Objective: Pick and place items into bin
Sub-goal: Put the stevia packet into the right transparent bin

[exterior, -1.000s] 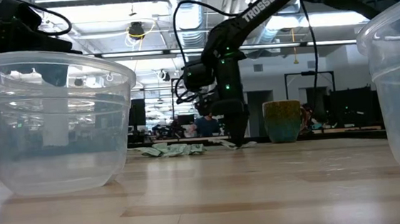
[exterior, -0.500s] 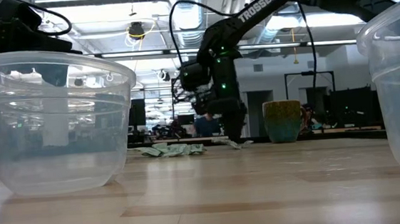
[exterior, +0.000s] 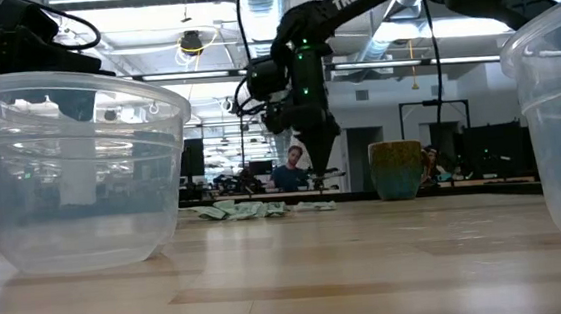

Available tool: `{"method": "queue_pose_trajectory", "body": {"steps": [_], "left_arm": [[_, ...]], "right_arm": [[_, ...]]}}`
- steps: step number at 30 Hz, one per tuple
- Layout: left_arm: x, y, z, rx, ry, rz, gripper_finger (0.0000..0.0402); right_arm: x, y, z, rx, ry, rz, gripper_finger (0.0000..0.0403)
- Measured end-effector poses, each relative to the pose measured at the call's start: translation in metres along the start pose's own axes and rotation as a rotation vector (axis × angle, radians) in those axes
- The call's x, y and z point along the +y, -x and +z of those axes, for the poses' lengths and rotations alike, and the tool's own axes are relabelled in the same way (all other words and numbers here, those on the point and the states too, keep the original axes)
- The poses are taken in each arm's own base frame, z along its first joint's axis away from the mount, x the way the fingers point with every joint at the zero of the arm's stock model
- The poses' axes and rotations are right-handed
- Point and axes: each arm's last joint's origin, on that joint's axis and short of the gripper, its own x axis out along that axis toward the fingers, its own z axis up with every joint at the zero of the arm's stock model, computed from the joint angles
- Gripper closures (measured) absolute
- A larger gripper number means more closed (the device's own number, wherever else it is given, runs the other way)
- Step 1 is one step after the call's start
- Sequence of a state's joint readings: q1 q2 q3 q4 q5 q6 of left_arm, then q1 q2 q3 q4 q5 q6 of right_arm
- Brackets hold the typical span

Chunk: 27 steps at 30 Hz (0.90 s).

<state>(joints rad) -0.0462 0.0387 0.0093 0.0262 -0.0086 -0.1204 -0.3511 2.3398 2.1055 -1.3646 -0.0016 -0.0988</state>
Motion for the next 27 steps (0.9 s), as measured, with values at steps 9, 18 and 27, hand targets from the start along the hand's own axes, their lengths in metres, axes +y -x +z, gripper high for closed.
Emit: {"method": "queue_pose_trajectory", "body": {"steps": [9, 18, 27], "left_arm": [[0.0, 0.0, 0.0, 0.0, 0.0, 0.001, 0.0281], [0.0, 0.0, 0.0, -0.001, 0.0, 0.0, 0.0281], [0.0, 0.0, 0.0, 0.0, 0.0, 0.001, 0.0281]], "right_arm": [[0.047, 0.046, -0.008, 0.029, 0.023, 0.035, 0.0402], [0.116, 0.137, -0.063, -0.181, 0.009, 0.073, 0.0403], [0.2, 0.196, -0.139, -0.43, -0.054, -0.05, 0.0403]]}}
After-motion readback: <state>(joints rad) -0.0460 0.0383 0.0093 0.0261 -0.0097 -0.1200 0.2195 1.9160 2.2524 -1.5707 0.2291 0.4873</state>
